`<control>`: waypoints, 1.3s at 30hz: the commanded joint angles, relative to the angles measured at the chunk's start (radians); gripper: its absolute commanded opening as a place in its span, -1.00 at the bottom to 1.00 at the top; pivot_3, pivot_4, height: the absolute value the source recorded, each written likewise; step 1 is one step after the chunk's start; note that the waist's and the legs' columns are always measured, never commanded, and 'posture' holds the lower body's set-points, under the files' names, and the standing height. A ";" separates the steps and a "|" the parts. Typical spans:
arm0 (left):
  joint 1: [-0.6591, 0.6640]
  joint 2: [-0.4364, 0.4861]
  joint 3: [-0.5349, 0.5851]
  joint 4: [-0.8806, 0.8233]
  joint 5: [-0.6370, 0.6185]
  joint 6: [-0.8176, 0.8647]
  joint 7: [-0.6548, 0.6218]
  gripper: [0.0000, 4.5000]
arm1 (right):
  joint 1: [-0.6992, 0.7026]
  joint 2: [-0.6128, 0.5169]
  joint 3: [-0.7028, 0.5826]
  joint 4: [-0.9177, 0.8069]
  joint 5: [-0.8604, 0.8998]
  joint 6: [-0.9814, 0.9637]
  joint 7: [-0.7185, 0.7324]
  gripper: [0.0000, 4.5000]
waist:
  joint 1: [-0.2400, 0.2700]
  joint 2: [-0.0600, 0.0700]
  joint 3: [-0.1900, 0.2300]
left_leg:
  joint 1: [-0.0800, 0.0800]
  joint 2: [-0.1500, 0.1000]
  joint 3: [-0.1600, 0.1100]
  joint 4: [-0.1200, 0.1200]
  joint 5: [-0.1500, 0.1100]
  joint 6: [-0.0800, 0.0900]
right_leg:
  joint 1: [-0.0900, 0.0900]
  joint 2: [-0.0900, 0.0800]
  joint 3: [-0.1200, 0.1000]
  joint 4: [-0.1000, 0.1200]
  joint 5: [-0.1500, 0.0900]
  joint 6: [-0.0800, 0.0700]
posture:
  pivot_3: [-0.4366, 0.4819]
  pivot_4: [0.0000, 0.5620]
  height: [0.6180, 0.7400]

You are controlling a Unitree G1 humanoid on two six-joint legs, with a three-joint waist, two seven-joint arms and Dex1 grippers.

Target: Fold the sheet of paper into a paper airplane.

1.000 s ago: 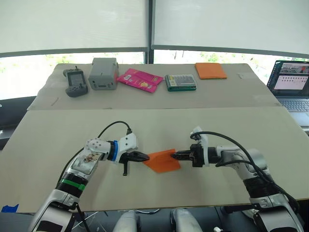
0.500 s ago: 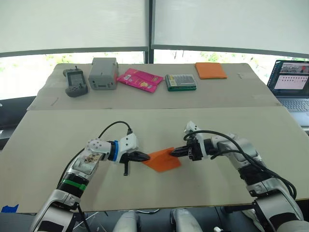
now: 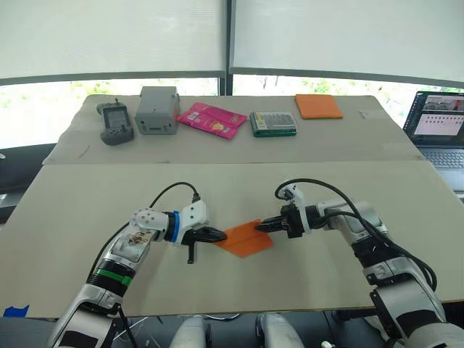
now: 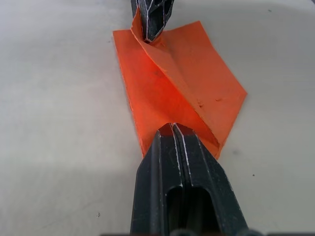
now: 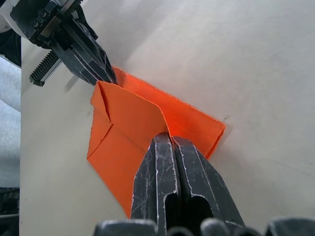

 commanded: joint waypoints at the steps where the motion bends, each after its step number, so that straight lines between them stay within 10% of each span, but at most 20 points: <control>1: -0.020 -0.021 0.076 -0.041 -0.088 0.042 0.012 -1.00 | 0.009 0.012 0.031 0.032 -0.012 0.028 0.010 -0.99 | 0.000 0.000 0.000 | 0.000 0.000 0.000 0.000 0.000 0.000 | 0.000 0.000 0.000 0.000 0.000 0.000 | -0.05 -0.47 1.00; 12: 0.026 -0.021 0.084 -0.259 -0.157 0.144 0.036 -1.00 | 0.004 0.018 0.060 0.057 -0.044 0.022 0.030 -0.99 | -0.002 0.000 0.000 | 0.000 0.000 0.000 0.000 0.000 0.000 | 0.000 0.000 0.000 0.000 0.000 0.000 | -0.05 -0.47 1.00; 33: 0.024 -0.065 -0.024 -0.017 0.049 -0.087 0.078 -1.00 | 0.006 0.003 0.020 -0.004 -0.010 0.080 0.049 -0.99 | 0.001 0.000 0.000 | -0.001 0.000 0.000 -0.001 0.000 0.000 | 0.000 -0.001 -0.001 -0.001 0.000 0.000 | -0.05 -0.47 1.00; 39: 0.019 -0.074 0.021 0.008 -0.011 -0.038 0.068 -1.00 | -0.011 -0.034 -0.045 -0.056 -0.049 -0.077 -0.006 -0.02 | 0.001 0.000 0.000 | -0.002 0.000 -0.001 0.000 0.000 0.000 | -0.001 -0.002 -0.001 -0.001 0.000 0.000 | -0.05 -0.47 1.00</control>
